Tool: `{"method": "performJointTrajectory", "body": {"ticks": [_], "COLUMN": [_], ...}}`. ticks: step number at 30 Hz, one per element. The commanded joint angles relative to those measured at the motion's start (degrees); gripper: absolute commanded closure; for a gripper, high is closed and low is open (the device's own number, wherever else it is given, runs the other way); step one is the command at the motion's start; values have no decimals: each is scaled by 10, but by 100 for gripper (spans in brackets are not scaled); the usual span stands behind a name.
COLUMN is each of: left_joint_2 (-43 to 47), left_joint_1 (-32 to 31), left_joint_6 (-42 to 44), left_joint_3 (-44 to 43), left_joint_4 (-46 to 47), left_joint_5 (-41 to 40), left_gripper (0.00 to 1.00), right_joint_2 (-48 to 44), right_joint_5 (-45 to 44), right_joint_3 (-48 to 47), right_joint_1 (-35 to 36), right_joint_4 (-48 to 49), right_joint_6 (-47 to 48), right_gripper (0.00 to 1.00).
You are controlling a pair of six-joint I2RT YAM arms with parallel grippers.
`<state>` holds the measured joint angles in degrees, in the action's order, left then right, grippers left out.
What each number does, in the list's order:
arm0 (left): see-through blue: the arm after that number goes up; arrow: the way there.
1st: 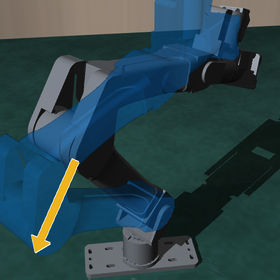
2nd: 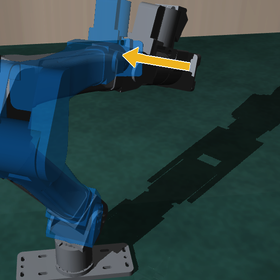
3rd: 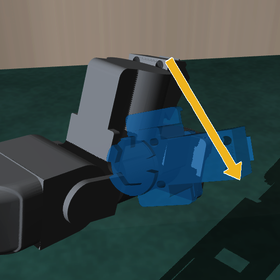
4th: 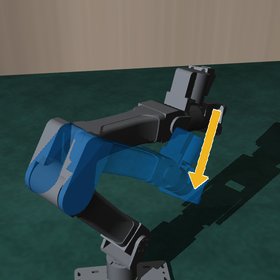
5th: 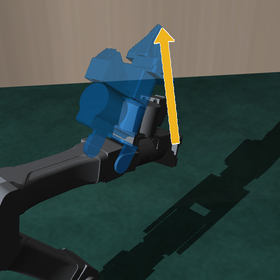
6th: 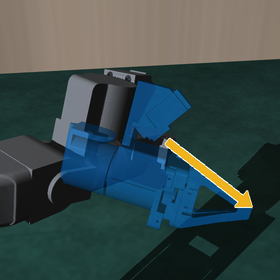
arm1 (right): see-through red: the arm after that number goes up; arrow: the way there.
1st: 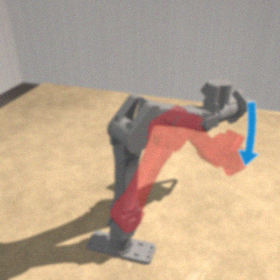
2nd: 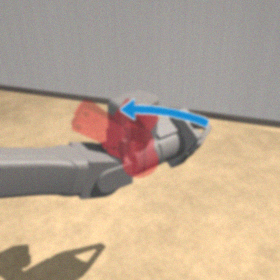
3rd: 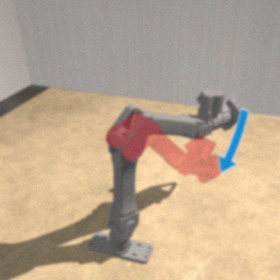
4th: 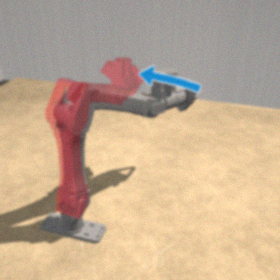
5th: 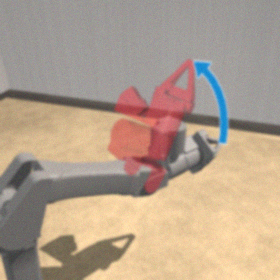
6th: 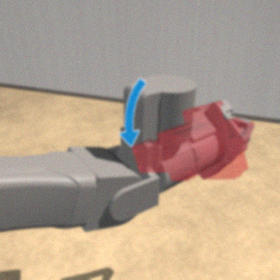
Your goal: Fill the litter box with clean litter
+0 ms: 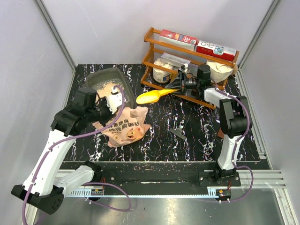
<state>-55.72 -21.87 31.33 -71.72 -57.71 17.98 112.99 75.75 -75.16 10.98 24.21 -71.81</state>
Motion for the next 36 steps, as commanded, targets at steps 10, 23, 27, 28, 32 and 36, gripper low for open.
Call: {"method": "performJointTrajectory", "body": {"ticks": [10,23,27,28,32,36], "left_joint_2": [51,35,44,44,40,41], "left_joint_1": [6,-38,-61,-64,-70,-71], "left_joint_6": [43,6,5,7,11,10], "left_joint_3": [-7,-70,-77,-83,-90,-85], "left_joint_4": [-13,-7,8,8,8,21], "left_joint_5": [75,174,192,195,217,229], "left_gripper": [100,100,100,100,100,100], "right_joint_2": [21,130,194,206,257,268], "right_joint_5": [-170,-359,-401,-408,-440,-455], "right_joint_3": [-144,-386,-488,-531,-636,-663], "right_joint_1": [40,155,178,185,198,213], "right_joint_4": [-49,-281,-358,-390,-464,-471], "right_joint_6": [60,289,376,414,504,569], "right_gripper": [100,100,100,100,100,100]}}
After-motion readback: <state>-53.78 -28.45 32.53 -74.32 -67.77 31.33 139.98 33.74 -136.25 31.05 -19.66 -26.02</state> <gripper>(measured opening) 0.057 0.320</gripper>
